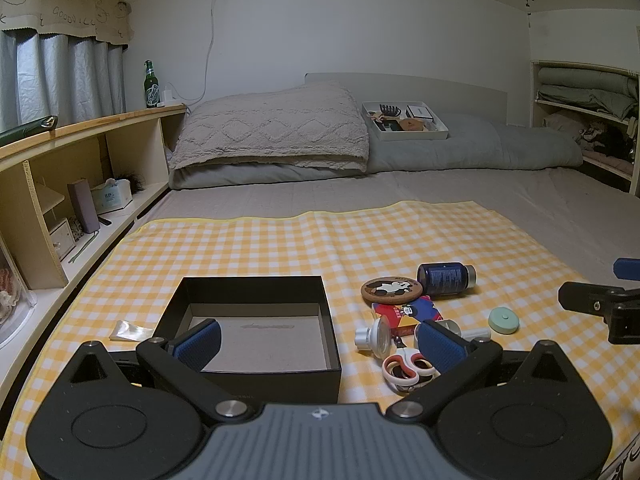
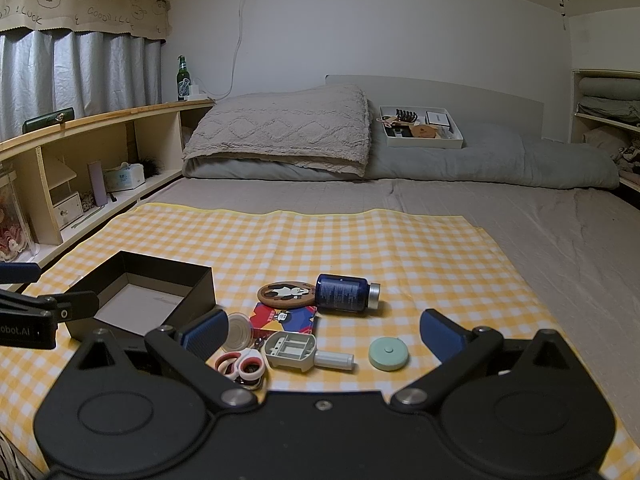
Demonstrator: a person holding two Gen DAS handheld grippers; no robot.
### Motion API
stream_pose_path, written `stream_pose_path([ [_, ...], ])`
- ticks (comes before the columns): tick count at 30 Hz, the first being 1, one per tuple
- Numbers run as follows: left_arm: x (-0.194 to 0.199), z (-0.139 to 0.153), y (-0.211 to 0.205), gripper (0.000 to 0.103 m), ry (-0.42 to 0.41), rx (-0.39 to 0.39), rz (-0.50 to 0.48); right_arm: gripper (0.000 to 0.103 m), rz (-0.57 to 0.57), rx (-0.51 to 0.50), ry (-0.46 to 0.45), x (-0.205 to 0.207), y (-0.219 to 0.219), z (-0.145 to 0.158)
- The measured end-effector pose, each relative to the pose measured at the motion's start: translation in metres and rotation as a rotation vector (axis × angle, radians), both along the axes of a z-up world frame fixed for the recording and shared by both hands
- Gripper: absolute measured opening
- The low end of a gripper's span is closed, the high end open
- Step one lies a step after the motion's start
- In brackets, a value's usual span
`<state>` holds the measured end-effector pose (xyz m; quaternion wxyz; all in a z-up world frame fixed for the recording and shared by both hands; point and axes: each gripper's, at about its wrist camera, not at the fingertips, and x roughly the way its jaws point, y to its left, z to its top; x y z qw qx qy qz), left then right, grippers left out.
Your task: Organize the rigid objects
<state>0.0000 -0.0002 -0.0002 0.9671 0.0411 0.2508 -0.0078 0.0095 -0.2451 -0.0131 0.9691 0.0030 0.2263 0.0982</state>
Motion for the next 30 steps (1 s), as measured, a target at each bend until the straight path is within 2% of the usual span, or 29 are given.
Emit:
stream_pose_path([
  [30, -0.0005, -0.0012, -0.0021, 0.103, -0.002, 0.003, -0.003, 0.103, 0.000, -0.001, 0.000, 0.0001, 0.0004, -0.0004],
])
